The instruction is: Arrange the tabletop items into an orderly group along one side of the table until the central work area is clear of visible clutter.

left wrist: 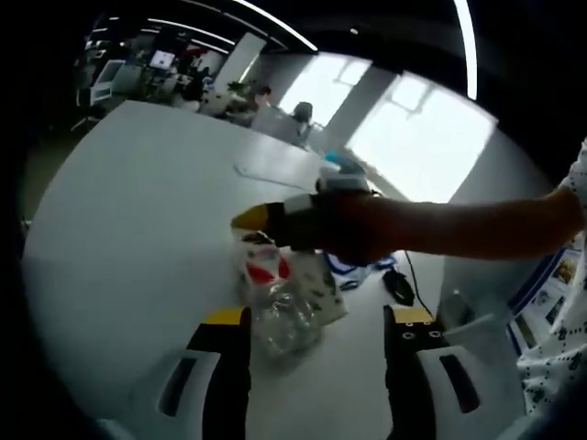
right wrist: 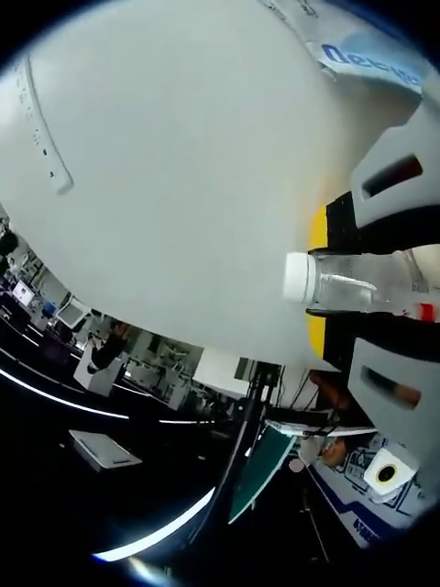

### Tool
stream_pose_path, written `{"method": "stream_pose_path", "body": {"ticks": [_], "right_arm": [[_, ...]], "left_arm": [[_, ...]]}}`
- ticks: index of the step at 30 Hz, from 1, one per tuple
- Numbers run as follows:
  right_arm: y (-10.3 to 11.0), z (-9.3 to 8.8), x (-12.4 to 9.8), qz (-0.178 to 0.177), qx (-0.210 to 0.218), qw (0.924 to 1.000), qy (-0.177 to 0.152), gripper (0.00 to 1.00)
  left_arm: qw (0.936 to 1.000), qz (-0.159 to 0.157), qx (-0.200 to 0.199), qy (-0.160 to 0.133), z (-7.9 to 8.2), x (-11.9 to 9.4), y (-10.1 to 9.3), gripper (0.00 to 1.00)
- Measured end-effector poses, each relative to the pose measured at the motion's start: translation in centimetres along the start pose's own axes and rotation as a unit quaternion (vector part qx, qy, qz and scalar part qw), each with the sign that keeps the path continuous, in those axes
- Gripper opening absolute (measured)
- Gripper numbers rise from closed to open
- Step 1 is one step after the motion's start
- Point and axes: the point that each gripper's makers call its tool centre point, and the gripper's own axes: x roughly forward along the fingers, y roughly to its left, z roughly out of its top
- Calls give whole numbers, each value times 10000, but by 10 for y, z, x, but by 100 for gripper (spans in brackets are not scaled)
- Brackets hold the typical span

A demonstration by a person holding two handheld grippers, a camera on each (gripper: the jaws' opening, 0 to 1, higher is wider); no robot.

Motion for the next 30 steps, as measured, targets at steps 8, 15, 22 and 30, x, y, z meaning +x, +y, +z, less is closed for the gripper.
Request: {"method": "stream_pose_path", "body": {"ticks": [8,15,22,30], "right_arm": [[6,-1,-2,80,-151,9999,-18,20],[12,0,-3,160,-280,9995,-41,19],[21,0,-5,269,-438,9986,-90,19],[31,1,-8,452,-667,9967,-106,19]], "left_arm": [[10000,7,-84,-23,4,13,13,53],[10000,24,-47,68,4,29,25,50],[10000,50,-45,19,10,37,33,50],[10000,40,-48,-16,14,49,45,49]]}}
